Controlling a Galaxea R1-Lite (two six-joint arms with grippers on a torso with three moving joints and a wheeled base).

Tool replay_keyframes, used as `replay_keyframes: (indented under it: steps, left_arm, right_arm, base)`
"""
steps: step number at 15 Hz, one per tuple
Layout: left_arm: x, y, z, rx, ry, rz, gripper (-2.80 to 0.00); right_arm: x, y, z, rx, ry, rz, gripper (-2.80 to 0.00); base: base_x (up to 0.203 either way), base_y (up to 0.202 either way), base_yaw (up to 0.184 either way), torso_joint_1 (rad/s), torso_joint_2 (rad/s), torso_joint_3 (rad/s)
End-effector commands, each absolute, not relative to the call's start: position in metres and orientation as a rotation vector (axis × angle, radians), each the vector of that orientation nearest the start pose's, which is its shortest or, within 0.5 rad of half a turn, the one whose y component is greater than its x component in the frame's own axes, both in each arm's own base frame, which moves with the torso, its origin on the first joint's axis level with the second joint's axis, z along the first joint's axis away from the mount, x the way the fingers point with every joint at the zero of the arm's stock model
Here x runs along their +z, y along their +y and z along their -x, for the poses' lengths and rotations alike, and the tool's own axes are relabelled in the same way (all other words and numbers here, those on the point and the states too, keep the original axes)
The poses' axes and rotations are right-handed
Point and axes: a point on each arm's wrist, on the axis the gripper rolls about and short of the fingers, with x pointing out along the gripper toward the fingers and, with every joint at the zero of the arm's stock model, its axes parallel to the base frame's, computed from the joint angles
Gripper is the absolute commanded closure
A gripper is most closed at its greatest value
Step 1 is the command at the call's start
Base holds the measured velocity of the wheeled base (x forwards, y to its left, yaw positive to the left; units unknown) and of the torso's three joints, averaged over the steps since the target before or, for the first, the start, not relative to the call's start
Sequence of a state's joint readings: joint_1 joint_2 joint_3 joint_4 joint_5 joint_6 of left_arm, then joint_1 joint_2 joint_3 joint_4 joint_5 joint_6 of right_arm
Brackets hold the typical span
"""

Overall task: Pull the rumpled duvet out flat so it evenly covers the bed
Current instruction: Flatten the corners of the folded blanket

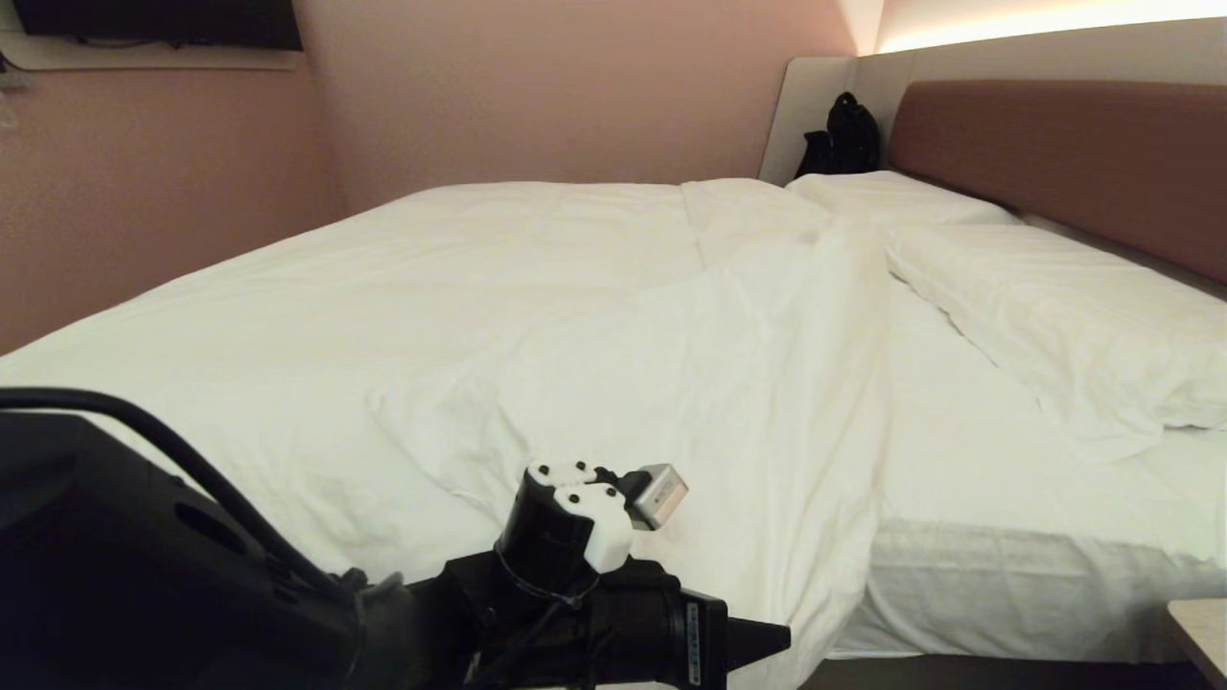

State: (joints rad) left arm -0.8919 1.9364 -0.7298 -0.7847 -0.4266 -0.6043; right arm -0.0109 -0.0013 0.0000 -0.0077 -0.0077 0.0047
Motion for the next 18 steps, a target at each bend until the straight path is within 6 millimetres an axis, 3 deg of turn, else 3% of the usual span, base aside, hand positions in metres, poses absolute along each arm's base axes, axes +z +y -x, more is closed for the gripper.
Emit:
replay_keyframes:
  steps: [1, 6, 9, 15, 18]
  left_arm:
    - [0.104, -0.263, -0.200, -1.116, 0.808, 0.408, -2.80]
    - [0.099, -0.230, -0.178, -0.975, 0.774, 0.318, -2.80]
    - [0.107, -0.201, -0.167, -0.854, 0.704, 0.299, -2.80]
    - [0.134, -0.153, -0.179, -0.528, 0.444, 0.214, -2.80]
    - [0.154, -0.120, -0.193, -0.404, 0.338, 0.233, -2.80]
  right_arm:
    - [0.076, 0.000, 0.023, -0.018, -0.008, -0.005, 0.00]
    - [0.076, 0.000, 0.023, -0.018, -0.008, -0.005, 0.00]
    - [0.076, 0.000, 0.023, -0.018, -0.008, -0.005, 0.00]
    - [0.076, 0.000, 0.023, -0.018, -0.008, -0.005, 0.00]
    - [0.076, 0.000, 0.023, -0.018, -0.008, -0.005, 0.00]
  base:
    - [0.000, 0.000, 0.000, 0.000, 0.00, 0.000]
    - [0.000, 0.000, 0.000, 0.000, 0.00, 0.000]
    - [0.000, 0.000, 0.000, 0.000, 0.00, 0.000]
    - [0.000, 0.000, 0.000, 0.000, 0.00, 0.000]
    - [0.000, 0.000, 0.000, 0.000, 0.00, 0.000]
